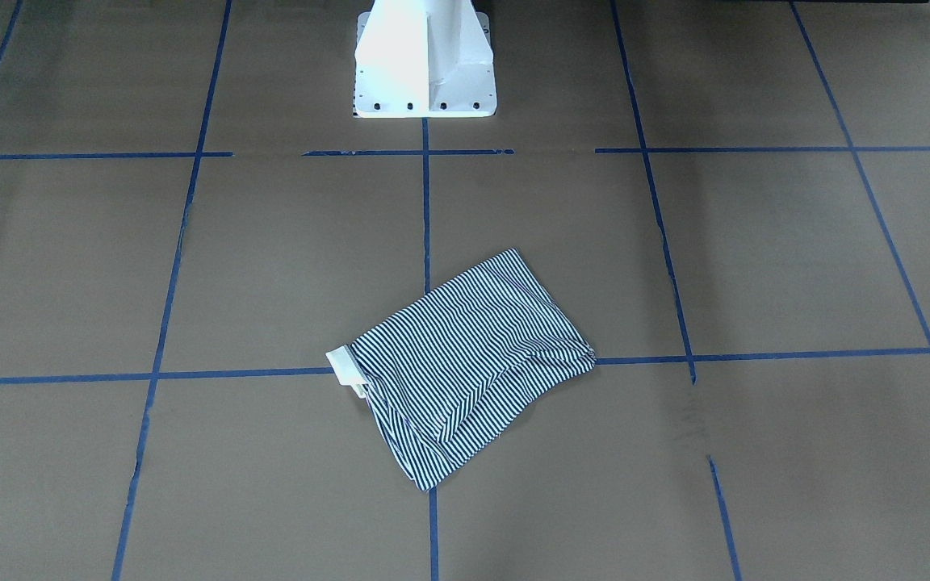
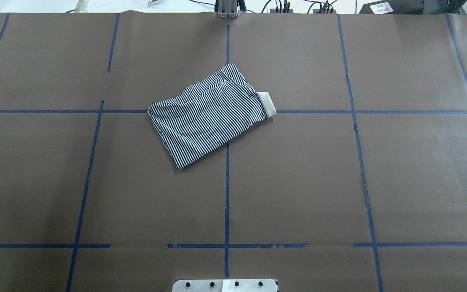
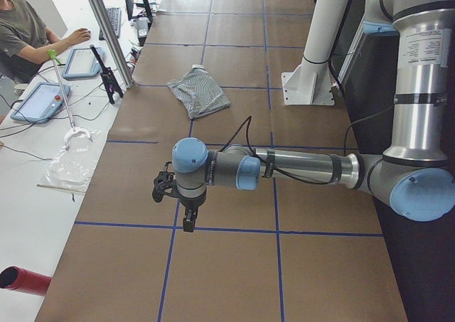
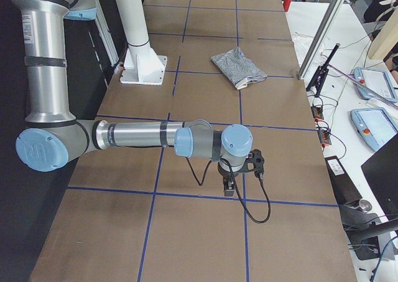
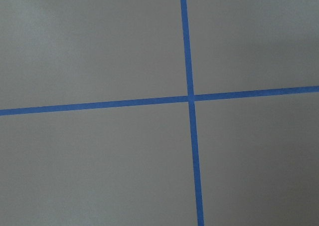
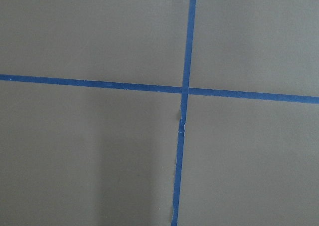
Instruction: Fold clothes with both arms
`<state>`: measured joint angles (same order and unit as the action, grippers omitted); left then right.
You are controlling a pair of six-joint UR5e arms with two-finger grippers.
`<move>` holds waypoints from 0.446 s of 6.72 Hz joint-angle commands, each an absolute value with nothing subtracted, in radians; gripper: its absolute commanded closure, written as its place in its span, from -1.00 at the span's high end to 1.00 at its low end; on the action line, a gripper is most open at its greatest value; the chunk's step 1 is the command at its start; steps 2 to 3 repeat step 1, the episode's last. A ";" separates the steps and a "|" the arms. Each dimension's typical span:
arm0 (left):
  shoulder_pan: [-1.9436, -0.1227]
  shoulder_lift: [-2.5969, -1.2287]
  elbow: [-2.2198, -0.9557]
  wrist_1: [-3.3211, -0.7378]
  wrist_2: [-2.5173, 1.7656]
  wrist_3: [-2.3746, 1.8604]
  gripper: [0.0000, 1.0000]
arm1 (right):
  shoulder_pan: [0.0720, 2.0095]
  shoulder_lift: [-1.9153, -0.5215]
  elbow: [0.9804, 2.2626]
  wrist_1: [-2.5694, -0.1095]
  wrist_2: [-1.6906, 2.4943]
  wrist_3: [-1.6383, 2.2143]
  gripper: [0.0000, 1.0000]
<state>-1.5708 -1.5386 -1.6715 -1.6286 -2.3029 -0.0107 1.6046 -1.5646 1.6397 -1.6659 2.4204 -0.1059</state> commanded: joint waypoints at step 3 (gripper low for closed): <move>-1.571 -1.539 -1.674 -1.628 -2.304 -0.011 1.00 | 1.605 -1.565 1.641 -1.666 2.421 -0.106 1.00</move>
